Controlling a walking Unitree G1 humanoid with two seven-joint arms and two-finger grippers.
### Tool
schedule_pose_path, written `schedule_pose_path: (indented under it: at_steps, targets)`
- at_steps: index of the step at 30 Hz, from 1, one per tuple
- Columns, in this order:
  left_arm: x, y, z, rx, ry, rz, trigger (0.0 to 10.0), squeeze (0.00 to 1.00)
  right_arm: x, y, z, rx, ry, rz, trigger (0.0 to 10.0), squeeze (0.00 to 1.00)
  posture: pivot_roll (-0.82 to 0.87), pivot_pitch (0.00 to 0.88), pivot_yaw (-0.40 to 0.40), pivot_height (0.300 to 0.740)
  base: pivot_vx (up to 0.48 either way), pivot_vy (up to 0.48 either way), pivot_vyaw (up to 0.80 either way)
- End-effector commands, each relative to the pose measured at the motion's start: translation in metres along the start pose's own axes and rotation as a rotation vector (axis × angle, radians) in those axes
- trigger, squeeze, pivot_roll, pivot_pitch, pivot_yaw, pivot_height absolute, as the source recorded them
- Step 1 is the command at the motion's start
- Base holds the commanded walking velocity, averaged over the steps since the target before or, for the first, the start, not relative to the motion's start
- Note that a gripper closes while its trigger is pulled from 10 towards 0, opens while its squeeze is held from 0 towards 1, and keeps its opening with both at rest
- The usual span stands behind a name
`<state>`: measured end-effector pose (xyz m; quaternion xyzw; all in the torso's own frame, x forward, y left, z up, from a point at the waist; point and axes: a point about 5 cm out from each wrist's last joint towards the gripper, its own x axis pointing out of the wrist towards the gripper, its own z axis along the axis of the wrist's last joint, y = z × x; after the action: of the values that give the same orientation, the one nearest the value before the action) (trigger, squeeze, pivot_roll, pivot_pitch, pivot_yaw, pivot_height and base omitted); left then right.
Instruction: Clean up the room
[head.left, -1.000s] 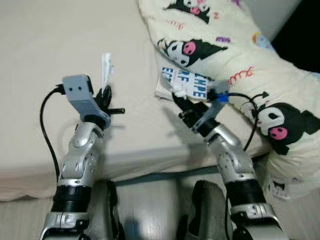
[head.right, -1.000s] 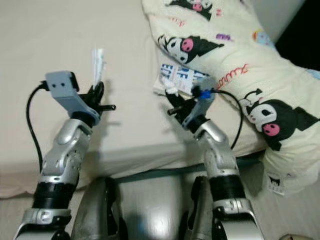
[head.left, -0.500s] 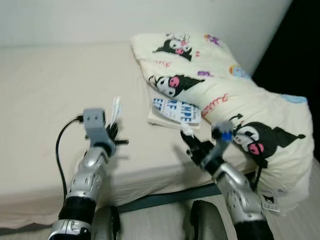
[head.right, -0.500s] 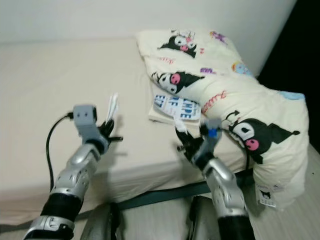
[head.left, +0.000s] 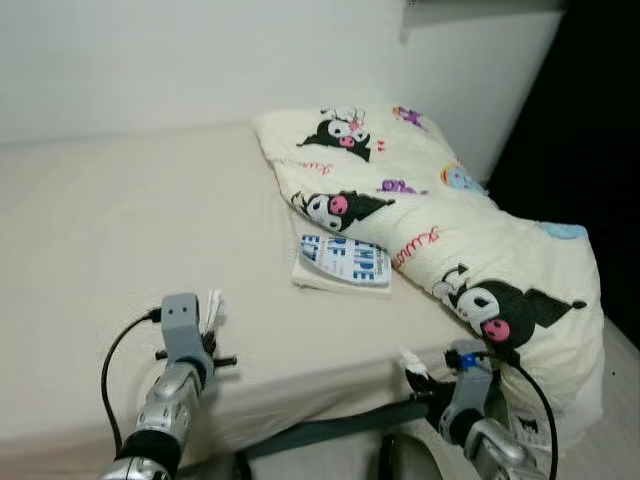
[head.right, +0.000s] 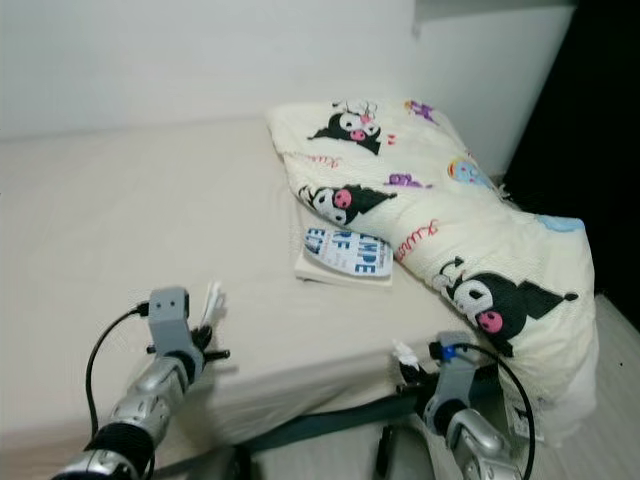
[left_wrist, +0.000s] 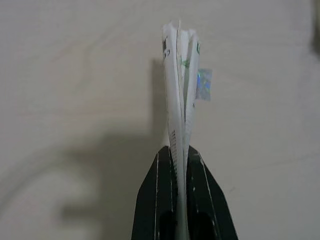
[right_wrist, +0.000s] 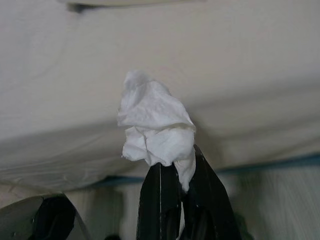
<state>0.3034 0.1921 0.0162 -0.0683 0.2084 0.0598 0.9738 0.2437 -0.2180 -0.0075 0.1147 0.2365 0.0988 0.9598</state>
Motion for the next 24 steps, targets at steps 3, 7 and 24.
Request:
schedule_pose_path:
  at_steps: [3,7,24]
  targets:
    - [-0.008,0.022,-0.020,0.009,0.050,0.068,10.0,0.00,-0.009,-0.010,-0.022,0.018,0.057,-0.070,0.0,0.00,0.07,0.016,0.010,0.674,0.000,0.000,0.00]
    - [-0.011,0.028,-0.029,-0.017,0.076,0.091,10.0,0.00,-0.011,-0.014,-0.027,0.029,0.067,-0.088,0.0,0.00,0.06,0.016,0.008,0.684,0.000,0.000,0.00]
    - [-0.061,0.055,-0.122,-0.018,0.490,0.282,10.0,0.00,-0.041,-0.029,-0.091,-0.018,0.367,-0.330,10.0,0.00,0.06,0.011,0.007,0.724,-0.085,0.000,0.19]
